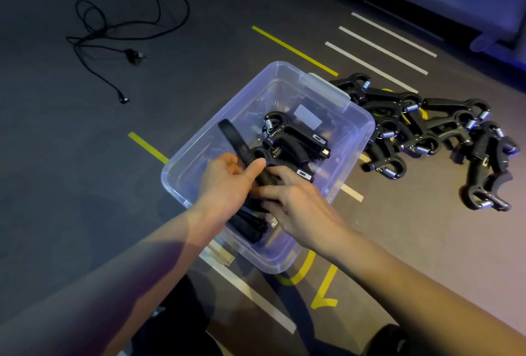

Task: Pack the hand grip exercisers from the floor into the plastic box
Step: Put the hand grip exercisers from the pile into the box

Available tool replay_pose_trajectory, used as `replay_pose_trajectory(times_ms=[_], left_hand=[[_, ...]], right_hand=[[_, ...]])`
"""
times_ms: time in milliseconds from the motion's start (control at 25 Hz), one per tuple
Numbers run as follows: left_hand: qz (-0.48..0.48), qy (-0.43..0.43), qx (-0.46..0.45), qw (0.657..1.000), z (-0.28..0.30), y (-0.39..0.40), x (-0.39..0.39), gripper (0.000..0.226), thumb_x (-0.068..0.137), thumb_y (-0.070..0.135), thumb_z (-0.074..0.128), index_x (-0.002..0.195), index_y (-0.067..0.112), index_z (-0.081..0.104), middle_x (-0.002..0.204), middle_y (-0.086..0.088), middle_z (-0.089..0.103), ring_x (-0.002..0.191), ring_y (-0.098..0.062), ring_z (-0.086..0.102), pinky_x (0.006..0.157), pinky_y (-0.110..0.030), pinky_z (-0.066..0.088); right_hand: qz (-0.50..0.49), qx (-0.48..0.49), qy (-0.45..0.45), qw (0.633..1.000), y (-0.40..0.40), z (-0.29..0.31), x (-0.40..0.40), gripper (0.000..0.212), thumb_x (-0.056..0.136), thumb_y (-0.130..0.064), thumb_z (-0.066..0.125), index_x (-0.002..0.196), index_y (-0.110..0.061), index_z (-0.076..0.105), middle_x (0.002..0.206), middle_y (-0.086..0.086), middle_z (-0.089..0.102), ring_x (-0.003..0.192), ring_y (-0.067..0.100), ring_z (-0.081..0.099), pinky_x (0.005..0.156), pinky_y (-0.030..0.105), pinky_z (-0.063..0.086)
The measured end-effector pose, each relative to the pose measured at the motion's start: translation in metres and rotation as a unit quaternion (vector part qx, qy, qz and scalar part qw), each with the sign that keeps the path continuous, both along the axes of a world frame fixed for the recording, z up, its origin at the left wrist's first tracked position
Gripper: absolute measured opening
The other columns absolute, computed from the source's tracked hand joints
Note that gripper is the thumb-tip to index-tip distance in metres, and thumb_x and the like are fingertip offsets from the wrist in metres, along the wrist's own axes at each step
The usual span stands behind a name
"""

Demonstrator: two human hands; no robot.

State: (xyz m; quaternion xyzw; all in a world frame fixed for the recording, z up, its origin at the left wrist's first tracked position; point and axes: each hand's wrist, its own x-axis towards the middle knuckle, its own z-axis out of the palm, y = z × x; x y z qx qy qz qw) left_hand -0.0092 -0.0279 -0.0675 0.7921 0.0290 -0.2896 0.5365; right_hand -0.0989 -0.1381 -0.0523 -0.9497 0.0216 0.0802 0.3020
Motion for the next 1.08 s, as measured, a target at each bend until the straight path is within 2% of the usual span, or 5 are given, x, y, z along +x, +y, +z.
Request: replay_pose_trajectory(times_ms=[280, 560, 760, 920, 1080], left_hand=[[-0.256, -0.281, 0.288, 0.879, 0.000, 0.010, -0.016, 0.058, 0.091, 0.046, 0.045, 0.141, 0.019, 0.031, 0.151, -0.007, 0.023, 0.138, -0.026, 0.018, 0.112, -0.043, 0.016], [-0.278, -0.380, 0.446, 0.761, -0.002, 0.025, -0.004, 0.082, 0.089, 0.058, 0.031, 0.148, 0.012, -0.003, 0.153, -0.016, -0.022, 0.140, -0.038, -0.019, 0.111, -0.055, -0.007], [-0.282, -0.371, 0.432, 0.772, -0.005, 0.025, -0.004, 0.081, 0.090, 0.058, 0.031, 0.148, 0.013, -0.003, 0.152, -0.017, -0.025, 0.139, -0.040, -0.020, 0.112, -0.055, -0.002], [-0.284, -0.369, 0.440, 0.768, -0.005, 0.025, -0.004, 0.080, 0.090, 0.058, 0.030, 0.148, 0.014, -0.003, 0.152, -0.016, -0.026, 0.139, -0.040, -0.022, 0.111, -0.057, -0.003], [-0.289, -0.364, 0.449, 0.763, -0.005, 0.024, -0.004, 0.080, 0.090, 0.059, 0.027, 0.148, 0.015, -0.006, 0.151, -0.015, -0.028, 0.138, -0.039, -0.024, 0.110, -0.060, -0.004]], right_hand=[[-0.211, 0.108, 0.055, 0.970, -0.036, -0.005, 0.033, 0.033, 0.092, -0.006, 0.050, 0.113, -0.022, 0.070, 0.102, 0.003, 0.071, 0.105, 0.022, 0.064, 0.098, 0.033, 0.048], [-0.266, 0.260, 0.166, 0.913, -0.056, -0.018, 0.061, 0.035, 0.094, 0.003, 0.042, 0.102, -0.015, 0.070, 0.097, 0.015, 0.060, 0.084, 0.020, 0.056, 0.090, 0.036, 0.054], [-0.091, -0.036, 0.225, 0.969, -0.047, -0.025, 0.063, 0.034, 0.092, -0.008, 0.044, 0.122, -0.018, 0.055, 0.135, 0.013, 0.044, 0.108, 0.028, 0.053, 0.087, 0.026, 0.045], [-0.014, -0.165, 0.285, 0.944, -0.030, -0.033, 0.059, 0.050, 0.094, -0.015, 0.046, 0.142, -0.016, 0.031, 0.158, 0.014, -0.004, 0.141, 0.035, 0.018, 0.111, 0.046, 0.029], [0.030, -0.230, 0.354, 0.906, -0.027, -0.033, 0.057, 0.060, 0.091, -0.010, 0.043, 0.147, -0.016, 0.023, 0.156, 0.015, -0.019, 0.132, 0.041, 0.036, 0.102, 0.044, 0.040]])
